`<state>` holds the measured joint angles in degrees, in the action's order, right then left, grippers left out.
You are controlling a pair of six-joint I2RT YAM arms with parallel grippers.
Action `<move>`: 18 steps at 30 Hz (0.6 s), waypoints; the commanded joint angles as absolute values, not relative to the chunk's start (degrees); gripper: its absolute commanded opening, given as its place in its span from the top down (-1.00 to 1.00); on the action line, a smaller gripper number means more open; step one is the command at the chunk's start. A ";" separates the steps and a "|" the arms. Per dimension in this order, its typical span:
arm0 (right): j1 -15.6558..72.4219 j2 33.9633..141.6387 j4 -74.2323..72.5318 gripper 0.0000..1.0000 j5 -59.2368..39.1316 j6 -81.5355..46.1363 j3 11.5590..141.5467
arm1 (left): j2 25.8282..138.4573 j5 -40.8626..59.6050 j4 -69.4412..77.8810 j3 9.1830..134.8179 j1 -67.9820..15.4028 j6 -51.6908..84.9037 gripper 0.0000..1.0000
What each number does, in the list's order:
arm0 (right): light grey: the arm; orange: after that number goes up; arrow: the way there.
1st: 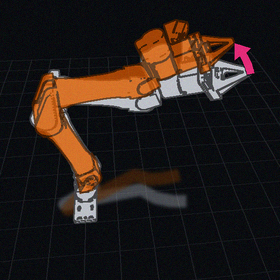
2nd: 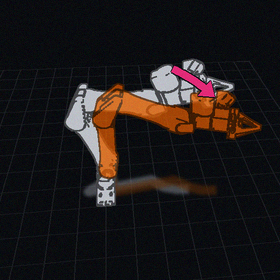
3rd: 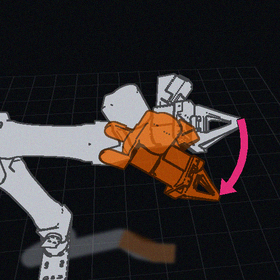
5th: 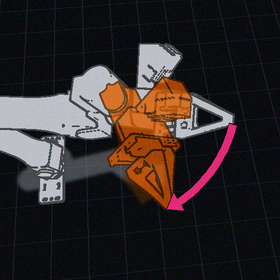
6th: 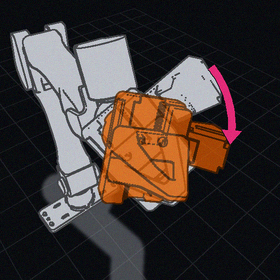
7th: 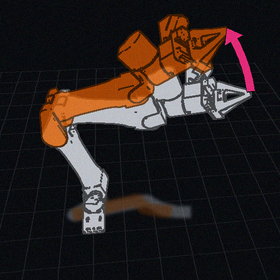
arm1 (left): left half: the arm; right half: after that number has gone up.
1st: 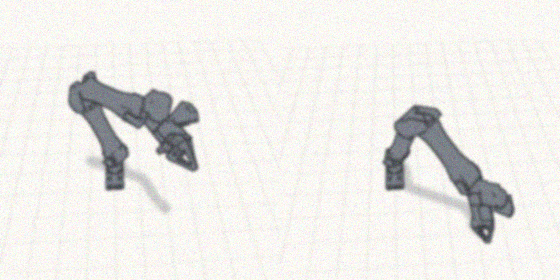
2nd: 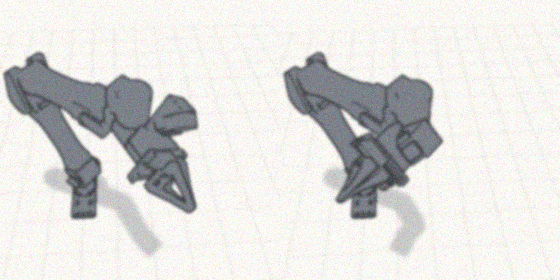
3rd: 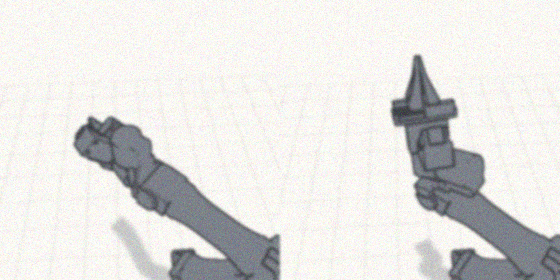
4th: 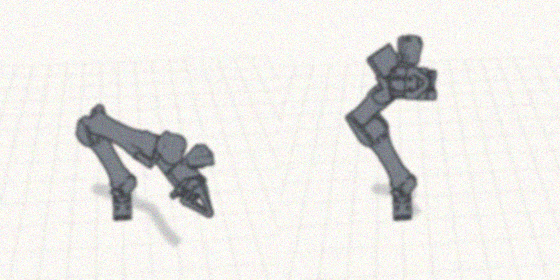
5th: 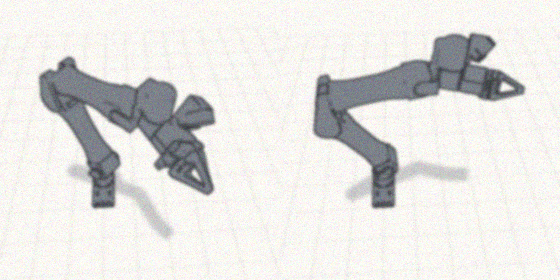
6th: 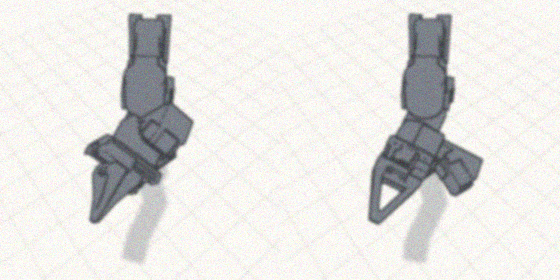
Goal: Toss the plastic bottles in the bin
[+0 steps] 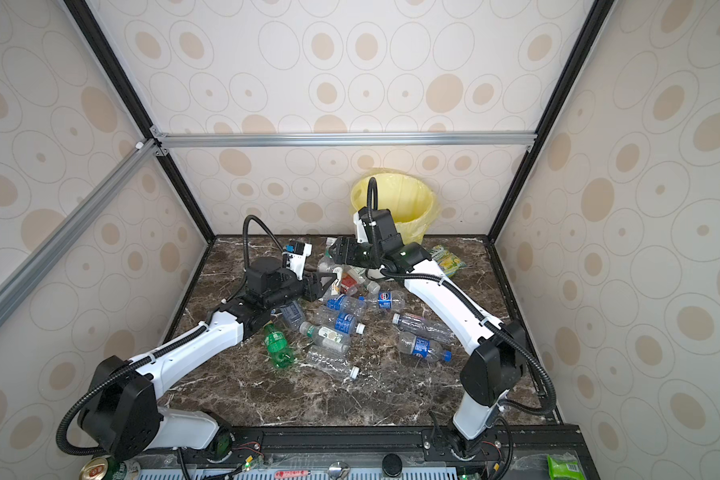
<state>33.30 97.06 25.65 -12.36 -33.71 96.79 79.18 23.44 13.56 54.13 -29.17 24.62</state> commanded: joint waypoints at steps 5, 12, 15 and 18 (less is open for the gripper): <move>33.35 97.45 22.32 -0.35 -12.64 -34.13 97.76 | 78.03 28.57 20.04 53.61 -29.27 27.76 0.16; 33.58 99.35 21.77 -0.04 -13.45 -34.12 99.18 | 78.25 29.25 20.66 53.44 -29.35 28.68 0.14; 33.71 100.18 22.15 0.09 -13.43 -34.09 99.73 | 78.21 29.61 20.84 53.54 -29.38 29.00 0.13; 33.75 100.87 22.41 0.22 -13.30 -33.67 100.16 | 77.77 29.33 20.05 53.79 -29.42 28.44 0.10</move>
